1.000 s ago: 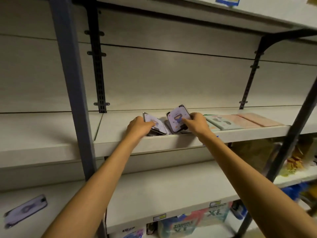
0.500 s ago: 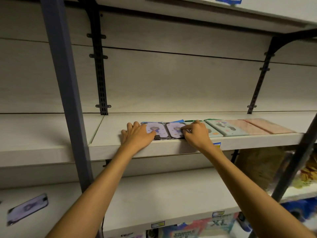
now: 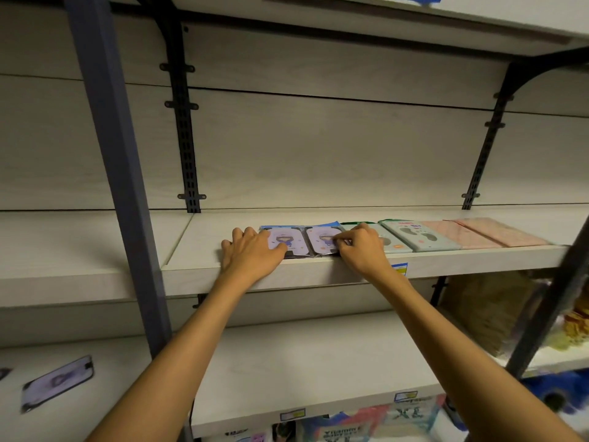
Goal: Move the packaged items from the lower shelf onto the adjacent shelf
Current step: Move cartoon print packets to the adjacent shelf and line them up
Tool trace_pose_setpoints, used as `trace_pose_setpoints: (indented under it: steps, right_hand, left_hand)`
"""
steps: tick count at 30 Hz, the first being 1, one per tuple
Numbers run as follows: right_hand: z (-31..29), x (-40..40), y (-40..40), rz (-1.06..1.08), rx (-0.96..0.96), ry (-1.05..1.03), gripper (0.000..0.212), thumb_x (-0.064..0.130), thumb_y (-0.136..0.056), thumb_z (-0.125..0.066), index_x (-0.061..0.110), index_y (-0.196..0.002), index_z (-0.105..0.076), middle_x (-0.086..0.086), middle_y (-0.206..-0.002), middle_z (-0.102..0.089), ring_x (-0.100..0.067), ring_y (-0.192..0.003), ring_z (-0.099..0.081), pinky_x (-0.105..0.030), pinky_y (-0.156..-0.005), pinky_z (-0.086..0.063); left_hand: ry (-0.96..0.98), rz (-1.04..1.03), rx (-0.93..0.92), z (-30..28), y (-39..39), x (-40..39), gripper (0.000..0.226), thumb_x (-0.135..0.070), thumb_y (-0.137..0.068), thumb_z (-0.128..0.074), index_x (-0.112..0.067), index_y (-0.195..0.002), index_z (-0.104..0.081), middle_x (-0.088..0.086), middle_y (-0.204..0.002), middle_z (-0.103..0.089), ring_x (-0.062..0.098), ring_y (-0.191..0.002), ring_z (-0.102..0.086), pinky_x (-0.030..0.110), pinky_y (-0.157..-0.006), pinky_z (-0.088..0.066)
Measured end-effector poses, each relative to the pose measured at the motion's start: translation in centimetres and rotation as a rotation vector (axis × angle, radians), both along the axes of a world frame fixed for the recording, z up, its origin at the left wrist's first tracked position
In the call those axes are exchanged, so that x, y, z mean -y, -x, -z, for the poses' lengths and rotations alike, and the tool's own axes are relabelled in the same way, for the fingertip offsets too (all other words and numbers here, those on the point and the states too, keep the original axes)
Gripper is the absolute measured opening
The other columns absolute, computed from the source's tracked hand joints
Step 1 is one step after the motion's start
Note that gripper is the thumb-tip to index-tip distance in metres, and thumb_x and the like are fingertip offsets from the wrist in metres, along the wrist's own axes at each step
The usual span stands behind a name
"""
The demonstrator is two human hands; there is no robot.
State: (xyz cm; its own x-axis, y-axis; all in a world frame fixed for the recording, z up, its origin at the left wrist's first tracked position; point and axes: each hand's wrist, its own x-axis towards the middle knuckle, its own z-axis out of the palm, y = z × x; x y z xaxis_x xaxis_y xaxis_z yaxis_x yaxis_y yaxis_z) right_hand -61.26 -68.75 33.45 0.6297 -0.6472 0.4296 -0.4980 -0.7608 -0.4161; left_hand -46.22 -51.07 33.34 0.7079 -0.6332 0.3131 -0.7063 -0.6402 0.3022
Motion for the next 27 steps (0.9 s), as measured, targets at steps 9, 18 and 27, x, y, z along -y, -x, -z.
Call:
trace_pose_setpoints:
  steps: [9, 18, 27]
  right_hand:
    - [0.1, -0.6, 0.9, -0.035, 0.063, 0.032, 0.029, 0.026, -0.093, -0.051, 0.019, -0.105, -0.076, -0.013, -0.106, -0.064, -0.03, -0.105, -0.055, -0.041, -0.085, -0.048]
    - [0.4, -5.7, 0.7, -0.21, 0.244, 0.147, 0.029, 0.034, -0.09, -0.058, 0.019, -0.111, -0.07, -0.004, -0.109, -0.062, -0.021, -0.104, -0.055, -0.039, -0.086, -0.048]
    - [4.1, -15.5, -1.3, -0.486, 0.289, 0.07, 0.02, 0.027, -0.08, -0.056, 0.022, -0.091, -0.072, 0.007, -0.084, -0.062, -0.007, -0.072, -0.058, -0.031, -0.068, -0.051]
  left_hand:
    - [0.132, -0.025, 0.192, 0.5, 0.9, -0.1, 0.048, -0.057, -0.092, -0.04, -0.023, -0.122, -0.056, 0.002, -0.118, -0.058, 0.024, -0.108, -0.049, 0.04, -0.089, -0.039]
    - [0.388, 0.067, 0.307, 2.5, 3.3, -4.0, 0.03, -0.039, -0.086, -0.05, -0.028, -0.108, -0.067, -0.005, -0.106, -0.059, 0.019, -0.101, -0.054, 0.033, -0.08, -0.036]
    - [0.472, 0.187, 0.174, 6.1, 3.9, -13.2, 0.019, -0.035, -0.09, -0.056, -0.025, -0.104, -0.065, -0.009, -0.102, -0.055, 0.01, -0.097, -0.052, 0.032, -0.081, -0.049]
